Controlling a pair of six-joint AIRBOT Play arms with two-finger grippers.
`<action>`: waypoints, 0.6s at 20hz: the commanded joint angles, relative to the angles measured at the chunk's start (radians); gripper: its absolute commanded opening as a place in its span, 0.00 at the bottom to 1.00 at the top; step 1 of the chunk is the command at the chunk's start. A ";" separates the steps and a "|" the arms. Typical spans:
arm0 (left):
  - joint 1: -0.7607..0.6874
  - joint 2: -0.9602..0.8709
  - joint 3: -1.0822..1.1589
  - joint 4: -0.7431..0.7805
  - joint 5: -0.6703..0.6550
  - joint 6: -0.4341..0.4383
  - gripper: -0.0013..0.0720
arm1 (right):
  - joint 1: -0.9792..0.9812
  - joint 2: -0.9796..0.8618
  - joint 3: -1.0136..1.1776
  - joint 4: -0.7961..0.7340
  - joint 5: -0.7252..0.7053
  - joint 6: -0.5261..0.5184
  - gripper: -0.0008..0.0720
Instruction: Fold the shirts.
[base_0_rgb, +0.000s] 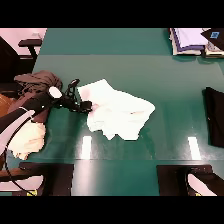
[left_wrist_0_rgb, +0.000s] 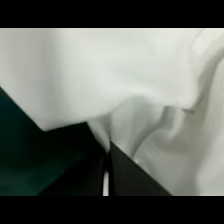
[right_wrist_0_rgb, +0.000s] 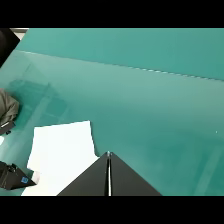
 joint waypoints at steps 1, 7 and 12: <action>0.023 0.006 0.079 -0.032 -0.034 0.010 0.05 | -0.014 -0.002 -0.005 -0.032 0.080 0.001 0.03; 0.118 0.092 0.304 0.048 -0.065 0.010 0.05 | -0.167 0.095 -0.426 -0.029 0.163 0.029 0.04; 0.118 0.093 0.342 0.057 -0.079 0.010 0.05 | -0.176 0.080 -0.930 0.052 0.099 0.031 0.61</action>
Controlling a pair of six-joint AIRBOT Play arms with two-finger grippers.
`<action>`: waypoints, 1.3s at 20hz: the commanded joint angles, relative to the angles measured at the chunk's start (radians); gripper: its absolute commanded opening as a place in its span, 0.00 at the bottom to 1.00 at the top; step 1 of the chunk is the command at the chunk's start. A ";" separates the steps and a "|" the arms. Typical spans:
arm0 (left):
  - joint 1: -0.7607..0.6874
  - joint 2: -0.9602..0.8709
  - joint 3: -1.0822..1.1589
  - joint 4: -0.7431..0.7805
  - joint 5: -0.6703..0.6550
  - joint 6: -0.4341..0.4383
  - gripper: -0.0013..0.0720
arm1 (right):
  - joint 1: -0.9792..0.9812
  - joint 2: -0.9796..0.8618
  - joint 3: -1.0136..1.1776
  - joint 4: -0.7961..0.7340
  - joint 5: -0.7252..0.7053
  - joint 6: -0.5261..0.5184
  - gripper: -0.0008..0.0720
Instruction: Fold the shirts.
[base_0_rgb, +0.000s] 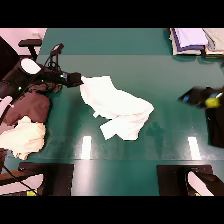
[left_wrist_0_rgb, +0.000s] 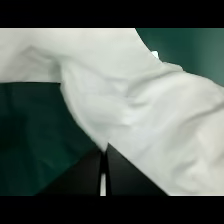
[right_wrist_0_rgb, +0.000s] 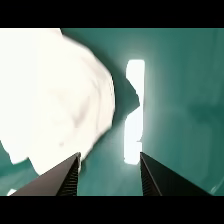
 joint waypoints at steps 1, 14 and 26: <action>0.006 0.006 0.027 0.014 -0.007 -0.001 0.05 | 0.027 -0.031 -0.337 0.125 -0.089 -0.005 0.61; 0.006 0.004 0.027 0.035 -0.026 0.000 0.05 | 0.383 -0.461 -0.218 0.368 -0.506 -0.061 0.19; 0.007 0.248 0.485 0.160 -0.078 0.000 0.05 | -0.005 -0.027 0.321 -0.205 -0.164 0.016 0.03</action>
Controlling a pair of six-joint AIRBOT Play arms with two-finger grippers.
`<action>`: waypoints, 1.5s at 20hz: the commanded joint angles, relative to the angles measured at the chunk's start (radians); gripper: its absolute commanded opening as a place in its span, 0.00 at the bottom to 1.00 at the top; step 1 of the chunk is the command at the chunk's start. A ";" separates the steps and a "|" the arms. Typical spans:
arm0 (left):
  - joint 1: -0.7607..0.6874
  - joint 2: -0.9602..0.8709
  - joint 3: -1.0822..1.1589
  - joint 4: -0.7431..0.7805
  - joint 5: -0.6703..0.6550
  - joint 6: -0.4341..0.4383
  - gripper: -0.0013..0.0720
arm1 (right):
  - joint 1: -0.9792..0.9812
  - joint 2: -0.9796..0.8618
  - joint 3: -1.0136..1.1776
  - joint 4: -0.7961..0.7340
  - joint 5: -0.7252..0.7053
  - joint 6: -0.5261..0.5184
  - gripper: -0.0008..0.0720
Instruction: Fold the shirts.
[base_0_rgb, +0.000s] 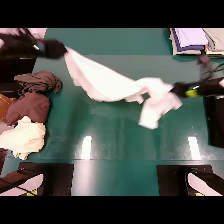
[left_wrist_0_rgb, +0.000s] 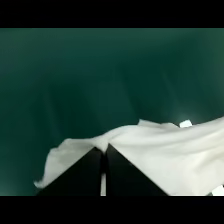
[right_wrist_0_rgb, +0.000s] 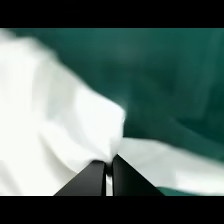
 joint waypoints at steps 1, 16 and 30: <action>0.000 0.116 0.179 0.017 -0.001 0.000 0.05 | -0.125 0.150 0.206 -0.094 0.103 -0.003 0.03; 0.000 0.327 0.502 0.029 -0.045 -0.020 0.04 | -0.164 0.214 0.806 -0.087 0.443 -0.002 0.03; 0.000 -0.338 -0.030 0.220 0.089 -0.139 0.05 | 0.003 -0.610 0.824 -0.087 0.465 0.069 0.03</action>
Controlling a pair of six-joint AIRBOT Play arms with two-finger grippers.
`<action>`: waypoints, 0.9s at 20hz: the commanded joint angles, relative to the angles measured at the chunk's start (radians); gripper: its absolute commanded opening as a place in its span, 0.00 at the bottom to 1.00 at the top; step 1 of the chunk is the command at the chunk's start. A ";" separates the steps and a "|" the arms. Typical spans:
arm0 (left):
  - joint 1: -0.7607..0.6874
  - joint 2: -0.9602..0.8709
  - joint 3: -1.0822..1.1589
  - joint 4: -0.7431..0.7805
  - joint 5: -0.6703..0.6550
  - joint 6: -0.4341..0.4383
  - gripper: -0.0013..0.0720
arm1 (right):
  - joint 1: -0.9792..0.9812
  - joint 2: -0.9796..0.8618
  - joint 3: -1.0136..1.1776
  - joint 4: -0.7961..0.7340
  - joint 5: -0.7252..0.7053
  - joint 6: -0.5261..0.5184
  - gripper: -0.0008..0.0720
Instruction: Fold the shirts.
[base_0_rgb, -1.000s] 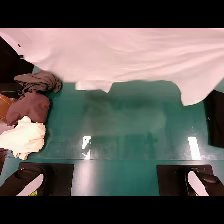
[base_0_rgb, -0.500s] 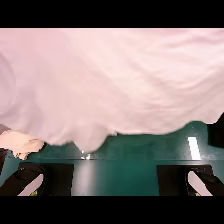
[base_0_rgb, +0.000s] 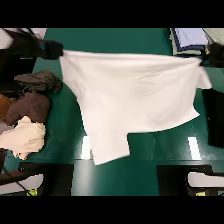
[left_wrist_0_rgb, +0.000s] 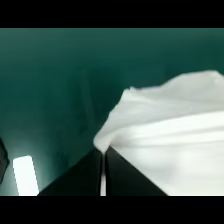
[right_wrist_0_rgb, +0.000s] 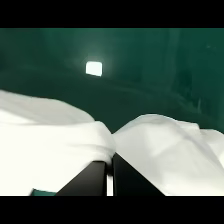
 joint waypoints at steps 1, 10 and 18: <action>0.000 -0.181 -0.026 0.001 0.131 -0.004 0.05 | 0.061 -0.202 0.003 0.010 -0.170 -0.027 0.03; 0.000 -0.199 0.080 0.002 -0.029 -0.005 0.75 | -0.003 -0.231 0.003 0.133 -0.222 -0.096 0.55; 0.000 0.069 -0.469 -0.111 -0.121 -0.032 0.75 | -0.104 0.088 -0.408 0.144 -0.175 -0.140 0.55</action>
